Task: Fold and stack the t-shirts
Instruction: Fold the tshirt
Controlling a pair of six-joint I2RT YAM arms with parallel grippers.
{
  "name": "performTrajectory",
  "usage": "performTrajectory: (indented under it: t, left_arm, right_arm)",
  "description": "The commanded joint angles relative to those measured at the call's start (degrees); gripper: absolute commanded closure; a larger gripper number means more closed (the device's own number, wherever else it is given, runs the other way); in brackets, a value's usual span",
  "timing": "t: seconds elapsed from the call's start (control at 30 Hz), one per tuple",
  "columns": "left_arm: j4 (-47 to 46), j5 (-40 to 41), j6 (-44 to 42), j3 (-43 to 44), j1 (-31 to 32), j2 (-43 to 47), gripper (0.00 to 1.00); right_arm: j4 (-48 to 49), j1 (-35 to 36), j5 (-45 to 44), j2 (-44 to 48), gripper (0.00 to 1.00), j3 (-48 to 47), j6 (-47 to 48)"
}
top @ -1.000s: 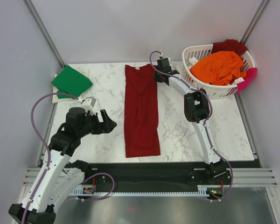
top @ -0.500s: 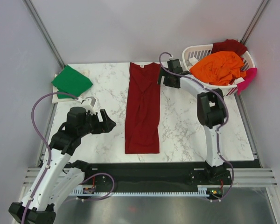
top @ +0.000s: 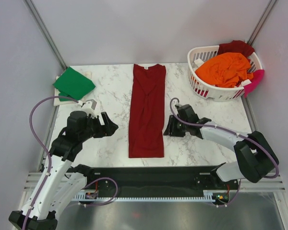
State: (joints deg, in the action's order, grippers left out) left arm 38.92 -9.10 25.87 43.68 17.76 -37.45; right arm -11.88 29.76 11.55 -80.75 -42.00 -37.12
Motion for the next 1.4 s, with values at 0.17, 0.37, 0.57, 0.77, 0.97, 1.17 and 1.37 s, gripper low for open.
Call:
performTrajectory:
  t: [0.17, 0.37, 0.57, 0.77, 0.97, 1.17, 1.37]
  left_arm:
    - [-0.9, 0.6, 1.6, -0.1, 0.3, 1.3, 0.15]
    - [-0.9, 0.8, 1.8, -0.2, 0.4, 1.7, 0.15]
    - [-0.8, 1.0, 1.9, -0.3, 0.7, 1.7, 0.15]
    - [-0.9, 1.2, 1.9, -0.3, 1.0, 1.2, 0.16]
    - [-0.6, 2.2, 1.9, -0.2, 1.1, 0.0, 0.16]
    - [-0.1, 1.5, 1.7, 0.1, 2.3, -3.6, 0.17]
    - [2.8, 6.4, 7.0, 1.0, 15.3, -9.7, 0.18]
  right_arm:
    - [8.1, 8.9, 0.9, 3.9, 0.55, 9.4, -8.9]
    - [9.6, 12.9, -0.4, 3.1, 0.55, 10.4, -10.9]
    - [11.3, 14.8, -1.3, 2.9, 1.0, 12.5, -11.5]
    - [-6.5, 22.3, -15.6, 24.2, 1.0, 11.0, -15.5]
    - [-11.4, 26.4, -16.0, 37.2, 0.22, 21.9, -25.0]
    - [-13.2, 26.6, -15.0, 35.0, 0.02, 27.1, -25.1]
    - [-22.0, 26.7, -21.9, 39.3, 0.02, 20.7, -22.3]
